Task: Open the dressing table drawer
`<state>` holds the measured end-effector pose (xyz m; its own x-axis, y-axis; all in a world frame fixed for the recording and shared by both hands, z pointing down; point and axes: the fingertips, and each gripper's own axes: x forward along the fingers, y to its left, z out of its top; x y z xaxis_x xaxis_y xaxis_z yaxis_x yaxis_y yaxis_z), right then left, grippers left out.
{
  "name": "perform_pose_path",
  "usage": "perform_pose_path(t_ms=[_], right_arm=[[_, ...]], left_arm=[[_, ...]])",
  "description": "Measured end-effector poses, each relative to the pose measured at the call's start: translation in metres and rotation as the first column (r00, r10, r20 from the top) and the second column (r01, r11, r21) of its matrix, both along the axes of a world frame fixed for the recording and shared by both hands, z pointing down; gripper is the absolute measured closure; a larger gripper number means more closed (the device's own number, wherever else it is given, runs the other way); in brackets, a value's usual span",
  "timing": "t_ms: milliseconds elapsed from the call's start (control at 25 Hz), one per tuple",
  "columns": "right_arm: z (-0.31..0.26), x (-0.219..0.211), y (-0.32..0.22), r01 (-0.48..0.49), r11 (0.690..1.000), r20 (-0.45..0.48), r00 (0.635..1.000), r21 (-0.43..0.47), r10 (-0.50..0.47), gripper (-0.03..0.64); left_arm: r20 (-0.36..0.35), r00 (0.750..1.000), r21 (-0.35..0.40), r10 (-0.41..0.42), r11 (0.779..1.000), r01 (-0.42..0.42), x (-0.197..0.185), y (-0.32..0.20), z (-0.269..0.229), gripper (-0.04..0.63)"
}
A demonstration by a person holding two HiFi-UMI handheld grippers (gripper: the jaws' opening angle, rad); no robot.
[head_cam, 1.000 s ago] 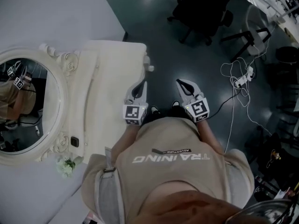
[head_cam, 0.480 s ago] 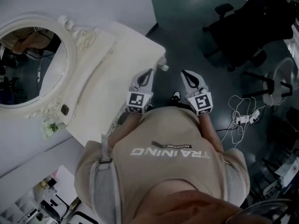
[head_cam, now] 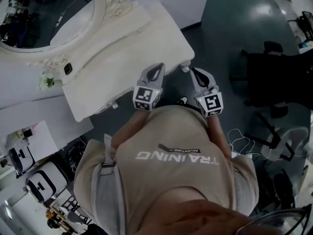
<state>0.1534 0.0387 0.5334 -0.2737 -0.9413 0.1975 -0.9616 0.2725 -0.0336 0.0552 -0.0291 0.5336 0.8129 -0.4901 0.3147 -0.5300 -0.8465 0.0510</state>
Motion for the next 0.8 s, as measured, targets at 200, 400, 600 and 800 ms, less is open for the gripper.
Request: perform_pose_path(t_ms=[200,400,600,800], right_arm=[[0.000,-0.010,-0.036,0.102,0.995,-0.019,0.995,-0.006,-0.103,0.614],[-0.004,-0.012,-0.062,0.110,0.994,-0.072,0.992,0.027,-0.108,0.614],[-0.004,-0.021,-0.087,0.134,0.991,-0.088,0.987,-0.013,-0.135,0.614],[-0.011,-0.023,-0.125,0.166,0.985,-0.104,0.980,-0.046,-0.170,0.614]], left_arm=[[0.040,0.990,-0.040,-0.134,0.990,0.136,-0.030,-0.027,0.012,0.589],[0.051,0.979,-0.067,-0.198,0.977,0.201,-0.037,-0.066,0.032,0.589],[0.035,0.976,-0.074,-0.216,0.973,0.218,-0.027,-0.109,0.039,0.589],[0.026,0.966,-0.125,-0.257,0.958,0.258,-0.021,-0.154,0.048,0.589]])
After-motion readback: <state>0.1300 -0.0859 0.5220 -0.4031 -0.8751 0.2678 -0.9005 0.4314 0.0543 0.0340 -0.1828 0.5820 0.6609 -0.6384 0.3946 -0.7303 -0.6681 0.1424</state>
